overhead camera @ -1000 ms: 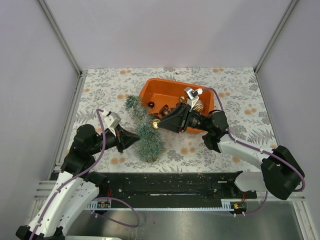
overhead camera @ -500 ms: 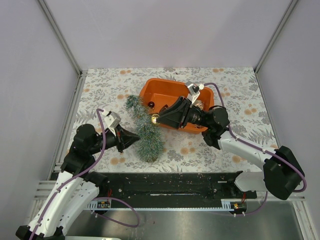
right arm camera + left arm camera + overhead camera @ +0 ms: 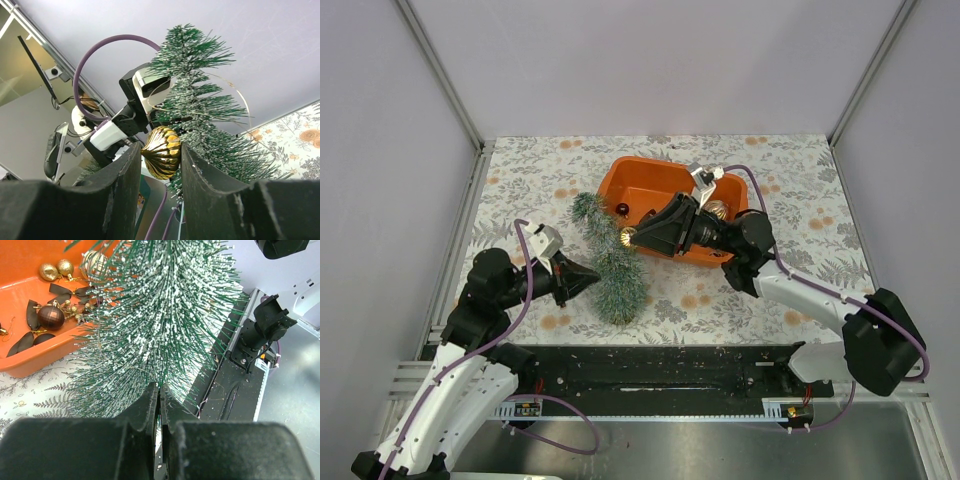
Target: Decorate the small christmas tree
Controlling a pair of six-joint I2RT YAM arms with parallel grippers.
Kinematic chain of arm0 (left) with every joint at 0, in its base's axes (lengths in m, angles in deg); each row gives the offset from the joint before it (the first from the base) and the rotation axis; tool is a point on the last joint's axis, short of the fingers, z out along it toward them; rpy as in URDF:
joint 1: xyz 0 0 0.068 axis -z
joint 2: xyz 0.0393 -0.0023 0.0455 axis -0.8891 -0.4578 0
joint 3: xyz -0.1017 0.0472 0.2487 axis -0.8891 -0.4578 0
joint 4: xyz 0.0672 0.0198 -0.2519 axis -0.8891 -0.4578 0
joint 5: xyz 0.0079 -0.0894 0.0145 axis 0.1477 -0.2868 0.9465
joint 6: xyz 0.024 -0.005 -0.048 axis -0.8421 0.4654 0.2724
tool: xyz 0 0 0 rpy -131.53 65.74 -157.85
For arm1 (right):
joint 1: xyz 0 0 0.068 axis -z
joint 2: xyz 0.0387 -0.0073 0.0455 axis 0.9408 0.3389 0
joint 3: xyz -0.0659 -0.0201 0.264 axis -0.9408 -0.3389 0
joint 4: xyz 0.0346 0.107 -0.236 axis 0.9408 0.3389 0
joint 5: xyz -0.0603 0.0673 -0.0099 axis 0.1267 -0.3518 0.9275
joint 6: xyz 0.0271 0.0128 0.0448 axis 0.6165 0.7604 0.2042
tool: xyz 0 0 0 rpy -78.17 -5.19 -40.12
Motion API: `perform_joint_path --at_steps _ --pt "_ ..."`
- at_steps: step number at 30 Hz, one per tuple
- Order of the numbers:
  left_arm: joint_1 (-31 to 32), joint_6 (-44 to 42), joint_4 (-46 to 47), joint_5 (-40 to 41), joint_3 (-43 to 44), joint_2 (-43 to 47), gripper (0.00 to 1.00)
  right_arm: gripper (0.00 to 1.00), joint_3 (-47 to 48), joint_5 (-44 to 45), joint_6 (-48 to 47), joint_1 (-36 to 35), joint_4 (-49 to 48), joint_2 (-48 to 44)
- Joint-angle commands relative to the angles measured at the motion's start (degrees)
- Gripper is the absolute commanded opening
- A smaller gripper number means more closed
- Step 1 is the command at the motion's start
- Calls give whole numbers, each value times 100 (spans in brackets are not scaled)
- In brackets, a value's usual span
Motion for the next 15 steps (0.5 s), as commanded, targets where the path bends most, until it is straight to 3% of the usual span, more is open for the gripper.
perform_joint_path --at_steps 1,15 --pt "-36 -158 141 -218 145 267 5 1 73 85 -129 98 -183 150" --pt "-27 -185 97 -218 119 302 5 2 -507 234 -164 379 -280 107"
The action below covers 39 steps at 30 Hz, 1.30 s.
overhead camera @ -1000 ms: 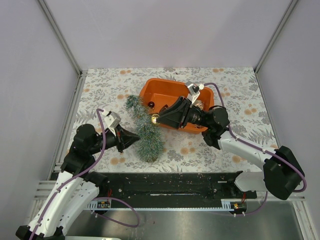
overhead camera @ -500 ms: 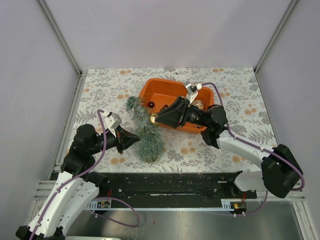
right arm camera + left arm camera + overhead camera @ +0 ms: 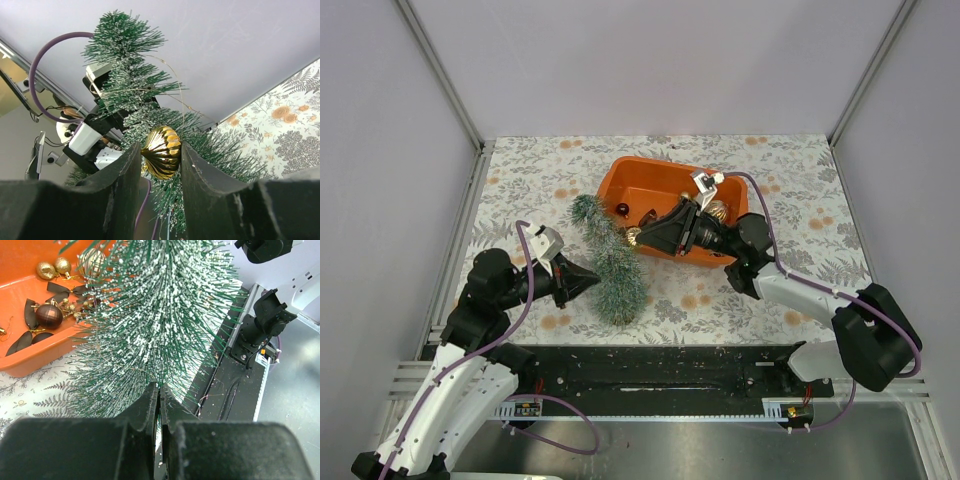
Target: Decorate the small christmas tree
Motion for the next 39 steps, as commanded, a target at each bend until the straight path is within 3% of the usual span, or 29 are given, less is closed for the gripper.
perform_joint_path --at_steps 1,6,12,18,29,33,39 --pt "-29 -38 195 -139 145 278 5 2 -81 114 -94 45 -302 -103" --pt "-38 -21 195 -148 137 278 4 8 -230 149 -6 45 -390 -147" --pt "-29 -12 195 -139 128 270 4 36 -327 254 38 45 -355 -270" --pt "-29 -3 195 -113 128 278 4 57 -336 263 29 45 -258 -314" --pt "-29 6 195 -87 128 278 5 61 -362 307 -164 89 154 -524" --pt "-29 -20 143 -17 137 305 4 60 -301 658 -567 256 1188 -867" --pt "-46 -91 81 72 154 305 4 55 646 2738 -1946 423 4589 -1158"
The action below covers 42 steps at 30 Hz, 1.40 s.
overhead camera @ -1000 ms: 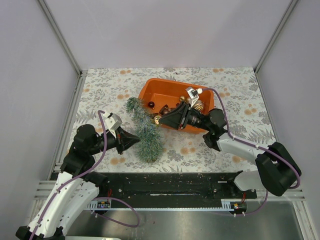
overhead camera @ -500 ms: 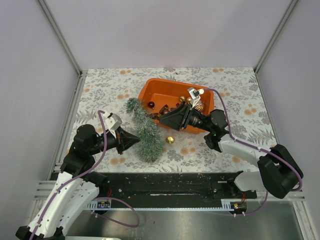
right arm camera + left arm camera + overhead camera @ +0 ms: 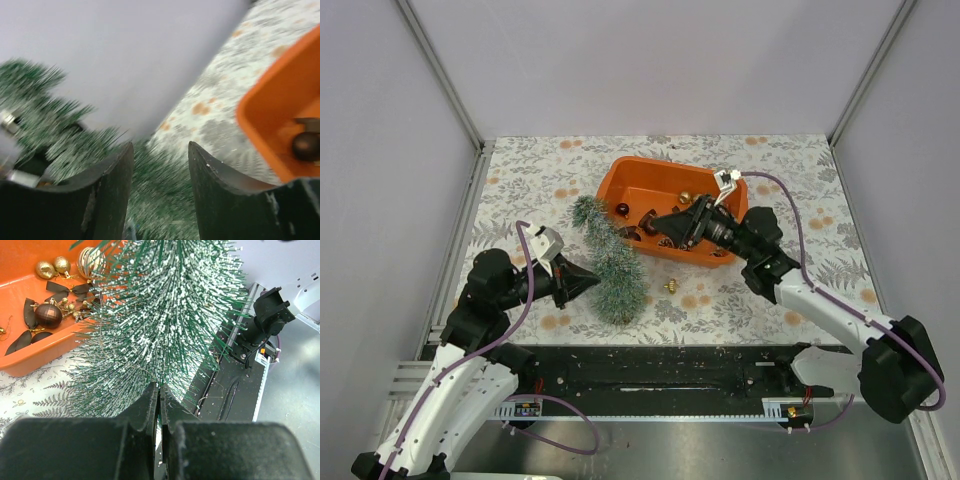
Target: Decorate the small christmas tree
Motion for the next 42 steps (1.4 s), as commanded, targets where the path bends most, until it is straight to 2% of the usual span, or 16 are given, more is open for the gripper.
perform_joint_path --at_steps 1,2,6,12,16,21,25,35,42 --pt "-38 -113 105 100 172 292 4 54 1036 1929 -1279 163 2792 -13" --pt "-38 -122 96 109 189 292 4 54 1317 2307 -1472 181 3380 145" --pt "-46 -201 96 144 224 239 4 54 2390 3143 -2088 277 4377 1365" --pt "-55 -306 70 144 277 151 4 51 3796 3356 -2458 453 4888 3492" --pt "-47 -394 -36 100 321 98 4 48 4369 3655 -2529 453 5100 4337" --pt "-55 -464 -97 144 348 125 4 47 4668 4199 -2704 453 5126 4664" --pt "-55 -438 -89 258 330 125 4 51 5001 4682 -2932 453 5240 4883" --pt "-55 -456 280 557 479 -69 4 52 5802 5193 -3539 453 5372 5595" --pt "-55 -280 245 636 225 80 4 53 6075 5501 -3891 462 5407 5929"
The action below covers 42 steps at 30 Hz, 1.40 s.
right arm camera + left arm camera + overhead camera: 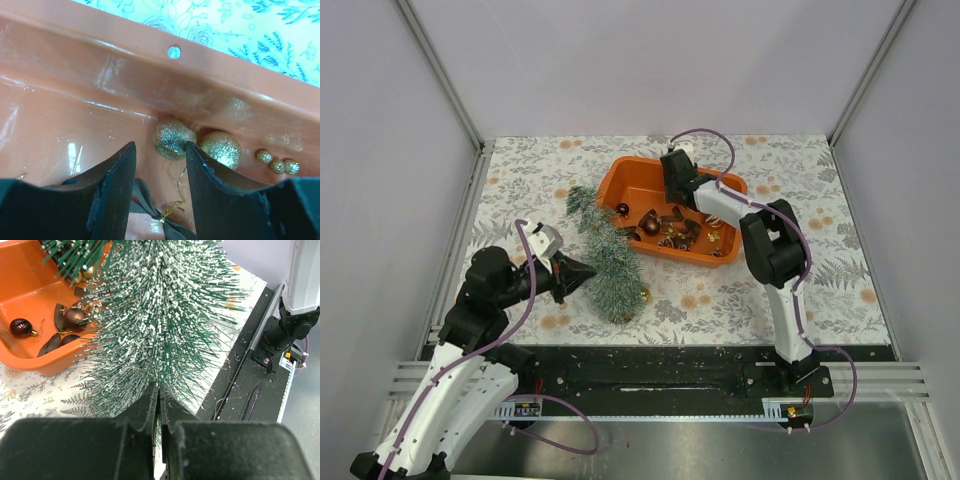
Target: Decorate the small christmas tree
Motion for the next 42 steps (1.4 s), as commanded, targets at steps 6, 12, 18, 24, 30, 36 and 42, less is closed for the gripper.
perform_joint_path --at_steps 6,12,18,24,30,36,42 --pt "-40 239 460 250 -115 331 3 52 397 641 -488 56 -51 305" --pt "-31 204 530 206 -141 278 3 53 423 694 -629 82 -86 393" --pt "-40 291 654 337 -212 304 3 41 415 457 -577 91 11 384" --pt "-31 450 671 654 -308 436 2 29 -305 -210 -147 73 -322 -765" --pt "-40 468 636 549 -440 585 2 28 -1727 -1658 696 38 -1033 -2741" --pt "-31 476 583 443 -590 840 3 27 -3854 -3495 1882 38 -2737 -4929" --pt "-31 529 679 461 -467 885 3 27 -5025 -4569 2955 38 -3917 -6119"
